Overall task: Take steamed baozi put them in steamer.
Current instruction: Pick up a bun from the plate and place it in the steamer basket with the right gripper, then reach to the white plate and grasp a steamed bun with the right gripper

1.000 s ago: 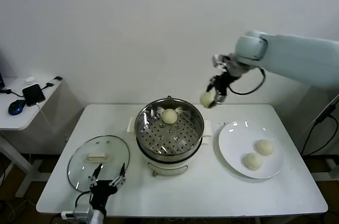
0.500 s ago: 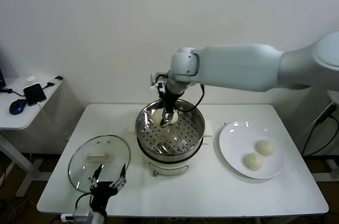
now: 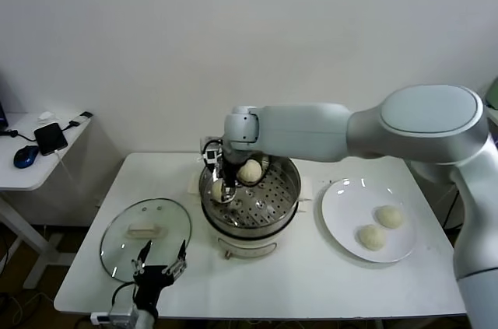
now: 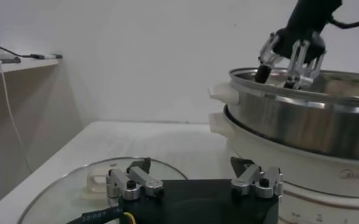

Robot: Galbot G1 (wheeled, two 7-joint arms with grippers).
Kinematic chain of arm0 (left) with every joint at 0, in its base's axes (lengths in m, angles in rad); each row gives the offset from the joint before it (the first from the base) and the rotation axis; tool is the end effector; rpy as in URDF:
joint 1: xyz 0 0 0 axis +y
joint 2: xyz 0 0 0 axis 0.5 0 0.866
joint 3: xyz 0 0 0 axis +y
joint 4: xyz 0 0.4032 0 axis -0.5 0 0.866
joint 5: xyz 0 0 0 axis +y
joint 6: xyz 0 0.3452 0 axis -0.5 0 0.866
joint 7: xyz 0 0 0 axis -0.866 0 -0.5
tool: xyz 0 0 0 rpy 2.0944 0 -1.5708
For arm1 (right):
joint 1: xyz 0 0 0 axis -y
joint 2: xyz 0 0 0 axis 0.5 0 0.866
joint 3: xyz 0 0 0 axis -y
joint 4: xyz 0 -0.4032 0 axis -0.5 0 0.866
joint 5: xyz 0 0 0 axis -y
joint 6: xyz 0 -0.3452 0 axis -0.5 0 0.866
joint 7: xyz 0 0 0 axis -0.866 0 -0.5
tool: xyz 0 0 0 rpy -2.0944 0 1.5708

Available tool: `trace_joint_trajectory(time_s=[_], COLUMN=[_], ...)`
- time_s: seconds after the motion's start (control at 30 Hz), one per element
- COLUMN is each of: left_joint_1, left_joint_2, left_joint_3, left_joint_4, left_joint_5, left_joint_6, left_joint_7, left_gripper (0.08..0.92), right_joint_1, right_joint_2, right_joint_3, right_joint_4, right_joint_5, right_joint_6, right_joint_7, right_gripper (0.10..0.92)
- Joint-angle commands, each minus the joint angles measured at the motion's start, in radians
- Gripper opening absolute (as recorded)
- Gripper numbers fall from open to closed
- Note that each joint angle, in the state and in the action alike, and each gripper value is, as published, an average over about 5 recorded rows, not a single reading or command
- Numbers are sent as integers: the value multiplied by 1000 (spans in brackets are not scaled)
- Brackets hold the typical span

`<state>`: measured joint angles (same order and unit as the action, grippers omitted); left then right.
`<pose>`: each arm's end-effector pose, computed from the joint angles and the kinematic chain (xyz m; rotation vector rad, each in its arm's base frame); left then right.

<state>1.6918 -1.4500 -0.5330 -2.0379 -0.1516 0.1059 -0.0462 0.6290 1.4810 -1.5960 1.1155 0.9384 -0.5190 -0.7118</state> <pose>0.0988 0.0327 -0.3815 0.0019 -2.8541 0.0497 0.5903 0.2137 -0.1002 1.4384 -1.4348 1.3296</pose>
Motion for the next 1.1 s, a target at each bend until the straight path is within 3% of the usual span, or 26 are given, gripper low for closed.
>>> trace_joint_trajectory(time_s=[0.03, 0.3, 0.6, 0.87, 1.1], left_joint_1=[0, 2, -2, 6, 14], left_joint_2=[1, 0, -5, -12, -25], left_joint_3=[-1, 1, 0, -9, -8], left_joint_4=[-2, -12, -13, -14, -20], left_joint_5=[-1, 0, -2, 10, 32], left_joint_6=[3, 5, 6, 0, 2], left_joint_7=[0, 1, -2, -1, 1], left_gripper=[823, 823, 823, 823, 823], right_joint_1=[44, 347, 491, 147, -224], right_joint_2=[-13, -308, -777, -1010, -1048], right_joint_3=[7, -169, -379, -235, 78], right_joint_4=[3, 166, 336, 294, 234], right_joint_5=[-13, -38, -213, -510, -639], right_joint_6=[49, 268, 368, 388, 336], right_joint_7=[-48, -315, -373, -333, -282], right_gripper=[789, 822, 823, 823, 823])
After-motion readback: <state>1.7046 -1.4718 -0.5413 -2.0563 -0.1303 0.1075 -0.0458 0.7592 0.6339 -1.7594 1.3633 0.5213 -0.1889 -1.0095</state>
